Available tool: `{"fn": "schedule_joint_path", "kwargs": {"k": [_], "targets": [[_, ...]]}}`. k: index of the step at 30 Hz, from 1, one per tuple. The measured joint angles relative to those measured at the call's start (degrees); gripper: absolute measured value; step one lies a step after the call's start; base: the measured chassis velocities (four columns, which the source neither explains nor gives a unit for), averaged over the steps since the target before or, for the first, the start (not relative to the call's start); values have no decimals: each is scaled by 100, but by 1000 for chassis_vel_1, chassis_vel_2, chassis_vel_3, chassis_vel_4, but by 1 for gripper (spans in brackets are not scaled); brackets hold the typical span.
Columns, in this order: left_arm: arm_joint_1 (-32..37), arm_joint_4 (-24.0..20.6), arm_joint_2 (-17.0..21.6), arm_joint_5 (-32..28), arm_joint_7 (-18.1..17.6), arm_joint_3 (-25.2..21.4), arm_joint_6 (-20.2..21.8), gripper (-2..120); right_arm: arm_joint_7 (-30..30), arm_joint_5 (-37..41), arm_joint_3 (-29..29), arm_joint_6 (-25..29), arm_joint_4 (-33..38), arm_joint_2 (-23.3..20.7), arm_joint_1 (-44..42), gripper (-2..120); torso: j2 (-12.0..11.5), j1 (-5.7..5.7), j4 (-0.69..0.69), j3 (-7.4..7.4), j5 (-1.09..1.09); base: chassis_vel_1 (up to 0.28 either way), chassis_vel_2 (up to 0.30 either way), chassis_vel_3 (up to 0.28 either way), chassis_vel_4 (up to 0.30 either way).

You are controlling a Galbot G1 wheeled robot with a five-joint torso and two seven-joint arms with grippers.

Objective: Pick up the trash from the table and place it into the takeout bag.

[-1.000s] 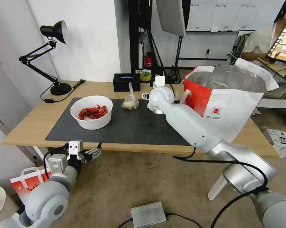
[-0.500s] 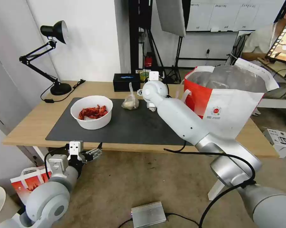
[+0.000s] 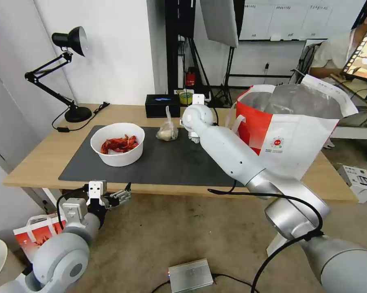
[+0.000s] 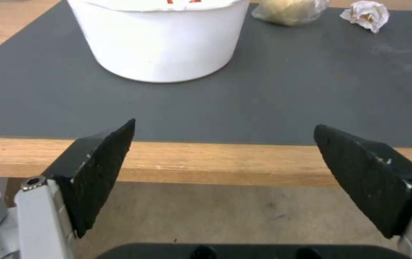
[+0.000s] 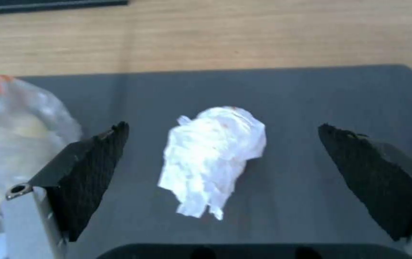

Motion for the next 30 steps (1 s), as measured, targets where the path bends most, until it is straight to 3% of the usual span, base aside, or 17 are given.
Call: {"fn": "schedule_joint_path", "kwargs": {"k": [30], "targets": [[-84, 36, -39, 31, 1, 136, -1, 100, -840, -790, 161, 77, -811, 225, -4, 100, 0, 0, 0, 0, 0, 0, 0, 0, 0]]}}
